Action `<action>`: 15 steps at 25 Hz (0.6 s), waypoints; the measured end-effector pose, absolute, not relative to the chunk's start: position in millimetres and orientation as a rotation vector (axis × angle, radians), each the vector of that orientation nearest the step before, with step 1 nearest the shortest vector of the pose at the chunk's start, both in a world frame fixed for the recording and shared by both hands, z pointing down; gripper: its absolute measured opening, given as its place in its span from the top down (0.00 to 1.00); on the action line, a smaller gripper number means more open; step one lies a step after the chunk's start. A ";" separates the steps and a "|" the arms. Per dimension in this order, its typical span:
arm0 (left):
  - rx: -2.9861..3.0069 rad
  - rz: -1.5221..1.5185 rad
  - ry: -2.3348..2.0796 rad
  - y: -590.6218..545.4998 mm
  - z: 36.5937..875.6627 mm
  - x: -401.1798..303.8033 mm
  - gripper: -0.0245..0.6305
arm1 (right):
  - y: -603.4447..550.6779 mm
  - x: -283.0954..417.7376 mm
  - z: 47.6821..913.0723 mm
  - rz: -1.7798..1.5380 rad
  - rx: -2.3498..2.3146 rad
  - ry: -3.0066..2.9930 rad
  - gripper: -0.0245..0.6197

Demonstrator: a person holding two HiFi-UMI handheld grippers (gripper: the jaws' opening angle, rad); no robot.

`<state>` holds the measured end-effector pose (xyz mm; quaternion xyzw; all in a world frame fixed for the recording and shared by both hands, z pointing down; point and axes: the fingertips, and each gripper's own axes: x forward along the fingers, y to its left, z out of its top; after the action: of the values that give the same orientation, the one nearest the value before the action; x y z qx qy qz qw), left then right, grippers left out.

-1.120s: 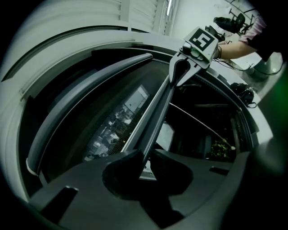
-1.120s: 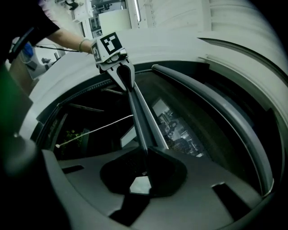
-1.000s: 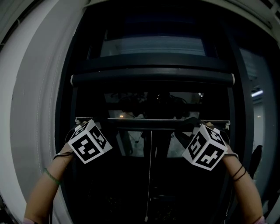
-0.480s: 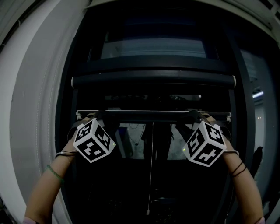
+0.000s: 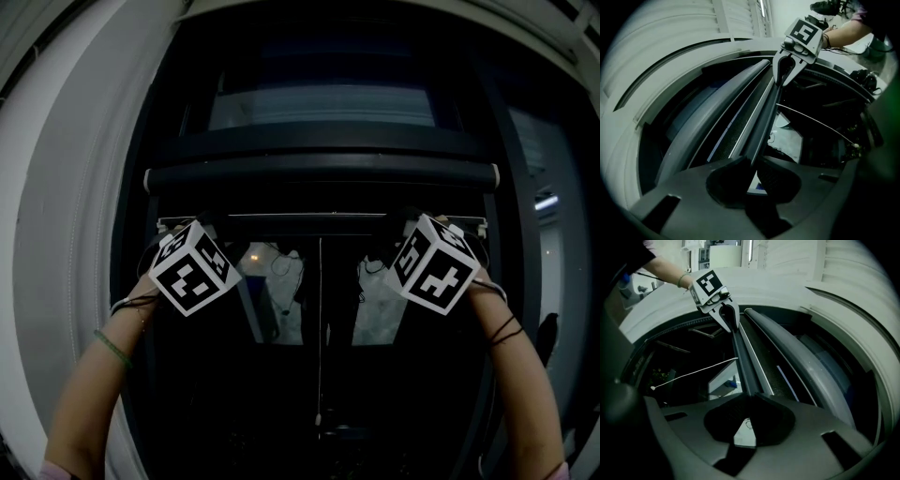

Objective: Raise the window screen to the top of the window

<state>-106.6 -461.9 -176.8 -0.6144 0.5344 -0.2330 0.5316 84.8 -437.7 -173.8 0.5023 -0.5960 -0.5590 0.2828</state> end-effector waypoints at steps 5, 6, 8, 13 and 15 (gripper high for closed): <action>-1.454 -0.487 1.286 -459.7 -182.5 -106.6 0.86 | -436.0 84.3 -178.8 -1.509 1.402 -1.608 0.89; -1.444 -0.460 1.287 -459.7 -181.9 -105.3 0.86 | -435.7 85.5 -178.1 -1.518 1.417 -1.600 0.89; -1.445 -0.398 1.299 -458.9 -181.4 -105.8 0.86 | -435.1 85.0 -177.8 -1.534 1.442 -1.612 0.89; -1.515 -0.231 1.312 -451.8 -184.3 -107.8 0.84 | -431.1 84.4 -179.2 -1.524 1.527 -1.757 0.87; -1.596 -0.176 1.315 -446.3 -178.7 -107.6 0.84 | -428.3 85.2 -176.7 -1.521 1.557 -1.791 0.86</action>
<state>-107.6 -446.3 -178.7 -0.6622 0.5457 -0.0729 0.5084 85.2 -428.3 -176.7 0.5453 -0.6270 -0.5327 0.1606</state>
